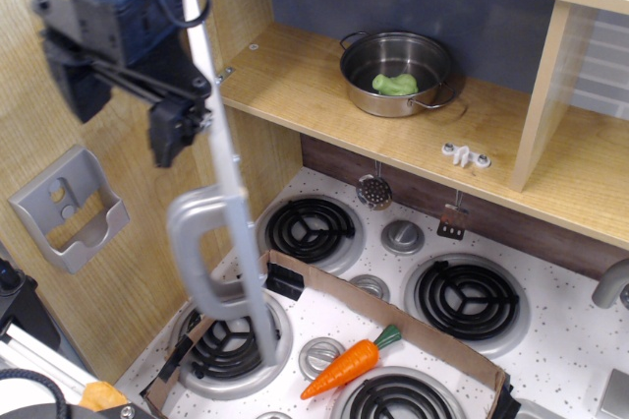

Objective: Close microwave

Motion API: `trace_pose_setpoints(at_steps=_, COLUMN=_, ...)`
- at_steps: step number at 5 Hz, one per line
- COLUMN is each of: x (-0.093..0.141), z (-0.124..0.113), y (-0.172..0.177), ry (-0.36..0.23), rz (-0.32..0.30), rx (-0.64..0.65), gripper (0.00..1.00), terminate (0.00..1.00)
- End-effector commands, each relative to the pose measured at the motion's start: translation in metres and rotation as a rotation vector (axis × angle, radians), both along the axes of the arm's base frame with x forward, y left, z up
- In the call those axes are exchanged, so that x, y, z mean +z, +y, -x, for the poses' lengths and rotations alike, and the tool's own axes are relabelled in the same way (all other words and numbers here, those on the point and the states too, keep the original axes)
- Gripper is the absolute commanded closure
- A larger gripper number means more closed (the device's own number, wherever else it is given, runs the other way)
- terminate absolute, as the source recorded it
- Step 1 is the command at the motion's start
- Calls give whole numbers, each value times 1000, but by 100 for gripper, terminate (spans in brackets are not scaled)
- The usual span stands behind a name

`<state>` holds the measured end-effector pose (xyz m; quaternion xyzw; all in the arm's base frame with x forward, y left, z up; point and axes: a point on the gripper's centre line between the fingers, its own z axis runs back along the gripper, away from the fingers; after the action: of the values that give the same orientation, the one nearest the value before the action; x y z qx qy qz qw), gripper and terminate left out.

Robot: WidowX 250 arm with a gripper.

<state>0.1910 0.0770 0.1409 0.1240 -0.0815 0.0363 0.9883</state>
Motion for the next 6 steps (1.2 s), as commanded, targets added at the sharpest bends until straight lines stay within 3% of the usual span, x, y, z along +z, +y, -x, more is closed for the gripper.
trace_pose_setpoints(at_steps=1, x=8, z=-47, y=-25, ry=-117, rz=53, rx=-95, gripper=0, terminate=0)
trace_pose_setpoints(at_steps=4, x=-16, z=-96, y=-58, ry=-184, rz=138, rx=-137, gripper=0, terminate=0)
trace_pose_setpoints(at_steps=5, x=-20, z=-109, y=-67, ry=-246, rz=180, rx=-164, gripper=0, terminate=0)
trace_pose_setpoints(at_steps=6, x=-16, z=-123, y=-75, ry=-287, rz=179, rx=-193, gripper=0, terminate=0)
